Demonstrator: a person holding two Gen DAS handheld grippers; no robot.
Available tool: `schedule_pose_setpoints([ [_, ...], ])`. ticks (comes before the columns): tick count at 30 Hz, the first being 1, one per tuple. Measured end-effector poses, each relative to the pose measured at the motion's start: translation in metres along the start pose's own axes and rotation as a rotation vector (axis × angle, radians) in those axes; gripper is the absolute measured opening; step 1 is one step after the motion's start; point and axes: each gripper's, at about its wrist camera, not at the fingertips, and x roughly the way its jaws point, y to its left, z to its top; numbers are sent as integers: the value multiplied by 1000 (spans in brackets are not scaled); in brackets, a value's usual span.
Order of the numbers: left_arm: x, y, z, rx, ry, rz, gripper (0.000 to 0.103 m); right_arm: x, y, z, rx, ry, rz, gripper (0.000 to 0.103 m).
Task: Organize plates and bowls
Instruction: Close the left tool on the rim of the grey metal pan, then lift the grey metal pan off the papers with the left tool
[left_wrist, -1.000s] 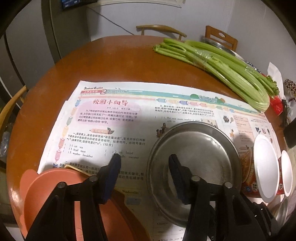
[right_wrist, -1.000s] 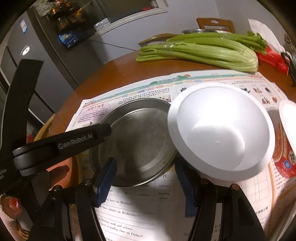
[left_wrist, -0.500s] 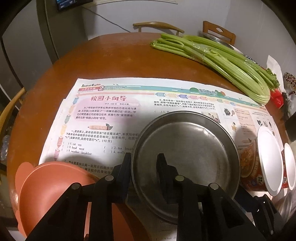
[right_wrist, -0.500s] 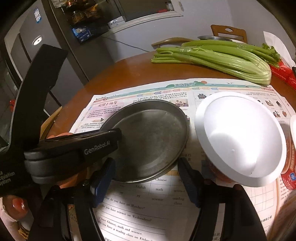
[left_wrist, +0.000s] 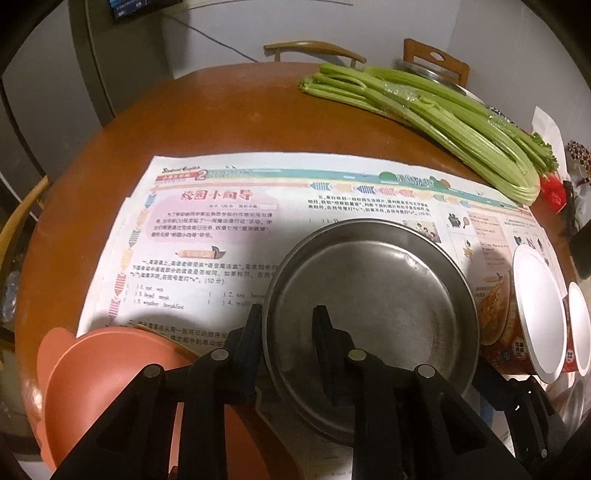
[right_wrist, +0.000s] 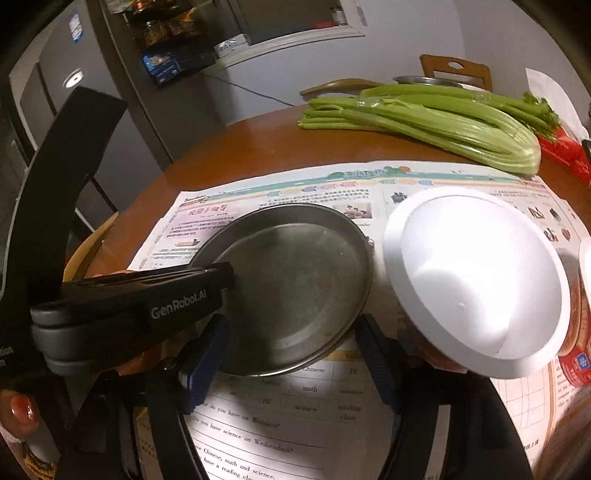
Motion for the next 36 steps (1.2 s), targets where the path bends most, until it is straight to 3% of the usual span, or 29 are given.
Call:
schedule_pose_setpoints([
  [19, -58, 0, -10, -7, -143, -29, 27, -48, 9, 5, -22, -99, 44, 72],
  [36, -101, 10, -23, -28, -207, -49, 27, -76, 24, 6, -71, -158, 59, 72],
])
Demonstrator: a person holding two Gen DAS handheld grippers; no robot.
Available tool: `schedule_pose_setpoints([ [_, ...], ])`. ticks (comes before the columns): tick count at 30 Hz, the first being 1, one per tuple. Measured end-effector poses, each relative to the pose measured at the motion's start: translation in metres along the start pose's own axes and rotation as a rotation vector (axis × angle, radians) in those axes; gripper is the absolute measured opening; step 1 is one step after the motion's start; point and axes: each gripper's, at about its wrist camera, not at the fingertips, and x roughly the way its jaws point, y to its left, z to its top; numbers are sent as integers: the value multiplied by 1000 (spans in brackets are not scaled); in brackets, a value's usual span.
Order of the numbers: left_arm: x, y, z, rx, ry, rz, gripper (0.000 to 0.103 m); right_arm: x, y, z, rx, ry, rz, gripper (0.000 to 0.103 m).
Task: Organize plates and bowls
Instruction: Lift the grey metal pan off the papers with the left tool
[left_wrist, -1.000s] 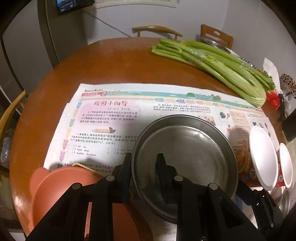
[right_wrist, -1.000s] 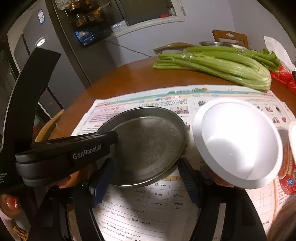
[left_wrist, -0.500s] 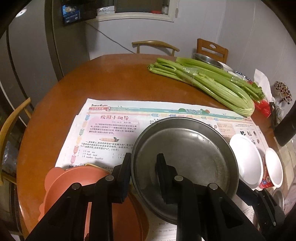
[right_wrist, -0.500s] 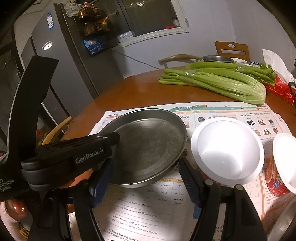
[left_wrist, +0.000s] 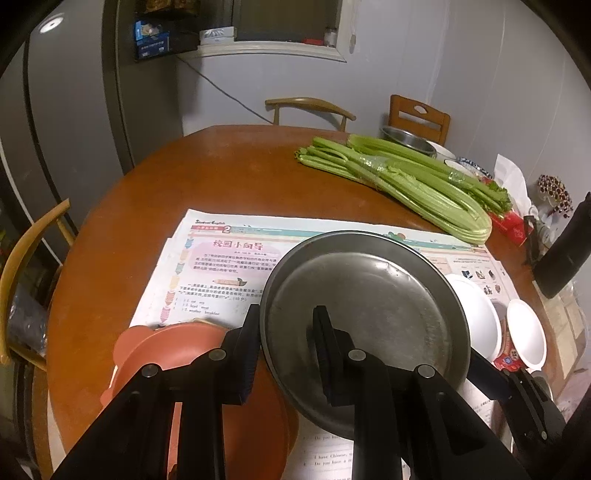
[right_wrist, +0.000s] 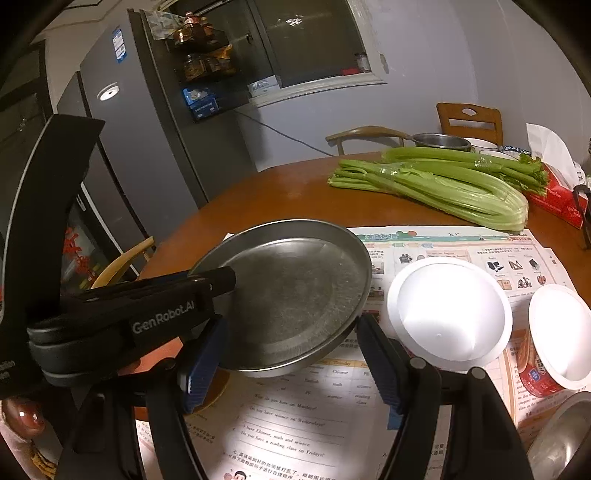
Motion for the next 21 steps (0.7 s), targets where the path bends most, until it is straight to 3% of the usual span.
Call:
schedule_pose_setpoints([
  [21, -96, 40, -9, -54, -128, 22, 28, -53, 65, 11, -139, -66, 58, 72],
])
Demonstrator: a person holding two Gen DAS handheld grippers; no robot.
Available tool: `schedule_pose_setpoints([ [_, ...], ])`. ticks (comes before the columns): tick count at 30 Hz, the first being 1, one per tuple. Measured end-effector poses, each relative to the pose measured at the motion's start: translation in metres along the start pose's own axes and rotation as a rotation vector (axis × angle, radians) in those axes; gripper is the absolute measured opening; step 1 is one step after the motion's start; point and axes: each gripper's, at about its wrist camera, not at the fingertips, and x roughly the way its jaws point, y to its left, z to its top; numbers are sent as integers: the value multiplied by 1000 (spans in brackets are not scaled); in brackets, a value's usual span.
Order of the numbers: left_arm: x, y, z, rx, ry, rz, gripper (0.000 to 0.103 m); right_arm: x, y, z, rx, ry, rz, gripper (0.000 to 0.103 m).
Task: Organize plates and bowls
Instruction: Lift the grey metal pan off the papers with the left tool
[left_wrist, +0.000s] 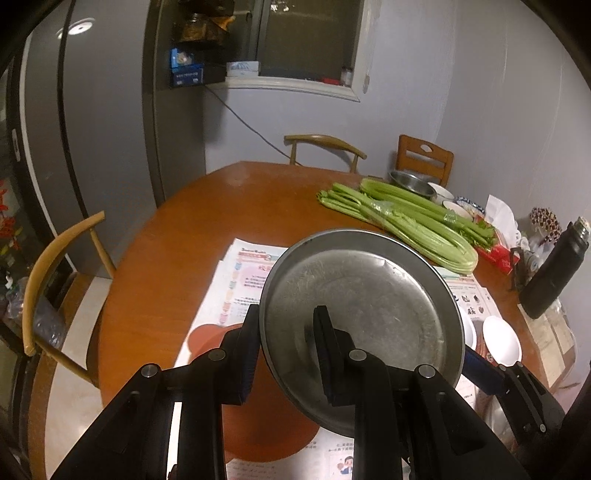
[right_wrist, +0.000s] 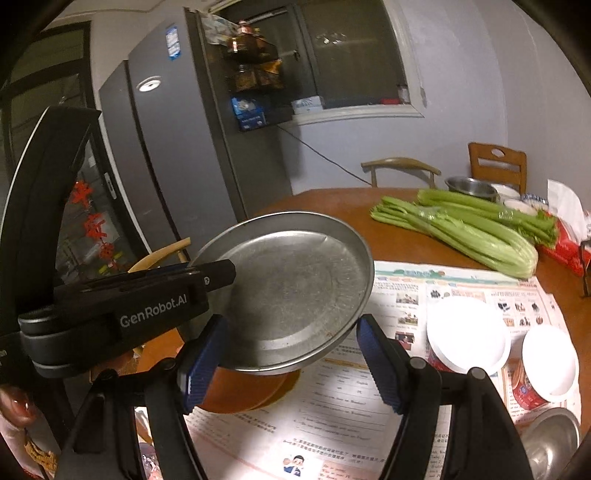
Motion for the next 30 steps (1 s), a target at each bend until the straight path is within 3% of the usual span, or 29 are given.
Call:
schedule_pose_setpoints([
  [15, -16, 30, -16, -45, -6, 10, 29, 0, 31, 2, -73, 7, 26, 72],
  [30, 23, 50, -47, -93, 76, 28, 29, 43, 33, -22, -94, 117, 49, 72],
])
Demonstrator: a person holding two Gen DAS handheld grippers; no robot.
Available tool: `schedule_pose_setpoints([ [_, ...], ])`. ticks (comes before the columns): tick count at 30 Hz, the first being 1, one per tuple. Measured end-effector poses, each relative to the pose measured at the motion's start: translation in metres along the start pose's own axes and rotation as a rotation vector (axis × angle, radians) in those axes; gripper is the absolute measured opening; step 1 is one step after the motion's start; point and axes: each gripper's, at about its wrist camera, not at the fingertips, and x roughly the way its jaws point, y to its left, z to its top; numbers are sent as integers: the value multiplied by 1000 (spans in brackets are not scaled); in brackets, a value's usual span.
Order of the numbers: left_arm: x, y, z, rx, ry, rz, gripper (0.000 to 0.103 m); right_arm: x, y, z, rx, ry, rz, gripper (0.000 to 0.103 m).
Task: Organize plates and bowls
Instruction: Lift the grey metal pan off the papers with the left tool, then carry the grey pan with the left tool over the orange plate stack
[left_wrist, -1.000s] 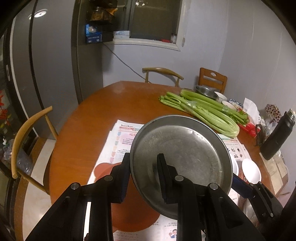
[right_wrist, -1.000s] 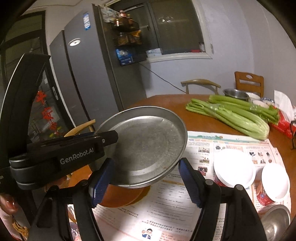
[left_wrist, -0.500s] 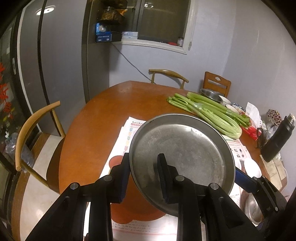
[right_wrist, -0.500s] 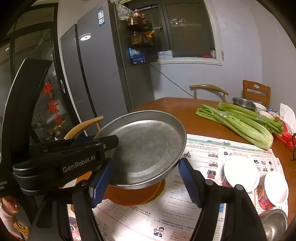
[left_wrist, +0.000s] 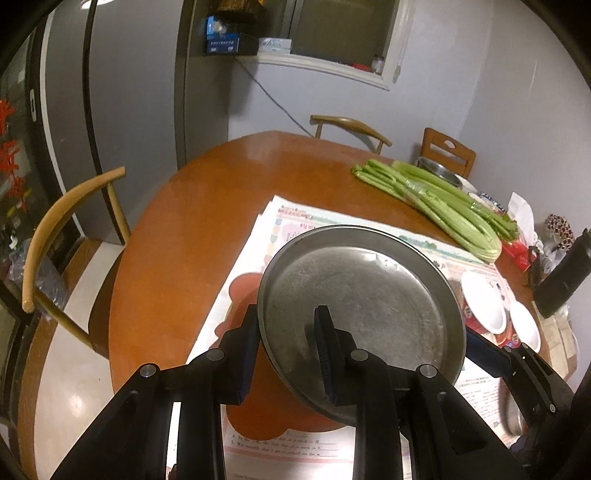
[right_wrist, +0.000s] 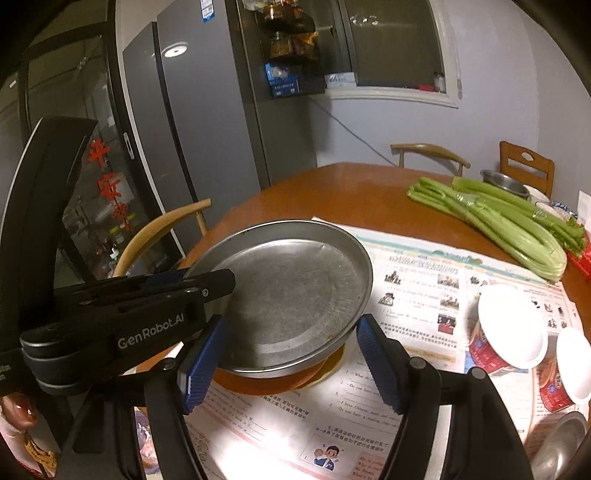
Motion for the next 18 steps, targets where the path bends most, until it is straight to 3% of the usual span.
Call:
schedule_pose_setpoints([
  [18, 37, 9, -22, -22, 83, 14, 29, 35, -7, -23, -7, 98, 6, 72],
])
